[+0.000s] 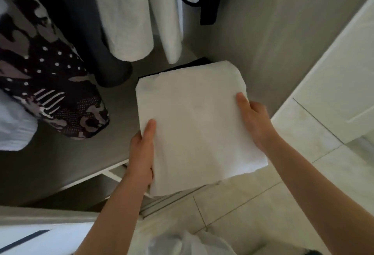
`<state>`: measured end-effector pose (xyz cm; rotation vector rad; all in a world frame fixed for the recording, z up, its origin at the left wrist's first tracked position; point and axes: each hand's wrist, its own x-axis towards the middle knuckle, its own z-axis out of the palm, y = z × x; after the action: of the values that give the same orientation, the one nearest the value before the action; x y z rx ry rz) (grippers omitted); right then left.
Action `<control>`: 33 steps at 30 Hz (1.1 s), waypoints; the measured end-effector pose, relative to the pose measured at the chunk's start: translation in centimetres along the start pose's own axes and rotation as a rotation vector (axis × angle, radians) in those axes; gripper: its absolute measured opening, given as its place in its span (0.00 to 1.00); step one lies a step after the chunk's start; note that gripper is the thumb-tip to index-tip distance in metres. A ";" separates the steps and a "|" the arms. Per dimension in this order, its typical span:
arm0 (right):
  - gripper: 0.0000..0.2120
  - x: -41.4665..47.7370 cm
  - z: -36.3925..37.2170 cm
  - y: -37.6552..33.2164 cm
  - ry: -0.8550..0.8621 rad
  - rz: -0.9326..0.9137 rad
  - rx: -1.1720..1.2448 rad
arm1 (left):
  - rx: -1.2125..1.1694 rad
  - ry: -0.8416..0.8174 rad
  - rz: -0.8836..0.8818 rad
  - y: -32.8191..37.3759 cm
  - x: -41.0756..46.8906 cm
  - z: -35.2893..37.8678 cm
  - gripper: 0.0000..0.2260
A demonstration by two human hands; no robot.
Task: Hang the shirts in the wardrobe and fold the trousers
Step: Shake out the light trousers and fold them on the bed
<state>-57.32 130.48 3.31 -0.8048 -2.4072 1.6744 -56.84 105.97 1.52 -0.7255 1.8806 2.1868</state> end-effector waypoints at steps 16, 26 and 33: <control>0.32 16.8 5.9 -8.3 -0.045 0.012 0.017 | -0.109 -0.016 -0.023 6.3 13.1 4.4 0.20; 0.22 19.3 8.7 -4.7 -0.058 -0.172 -0.394 | 0.031 -0.021 -0.024 3.1 16.1 4.3 0.17; 0.19 19.5 8.5 -5.2 0.045 -0.332 -0.330 | 0.066 0.017 0.104 4.4 17.3 4.8 0.13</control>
<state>-79.07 131.24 0.58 -0.4324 -2.6429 1.1481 -74.96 106.56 -2.14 -0.6499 2.0316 2.1732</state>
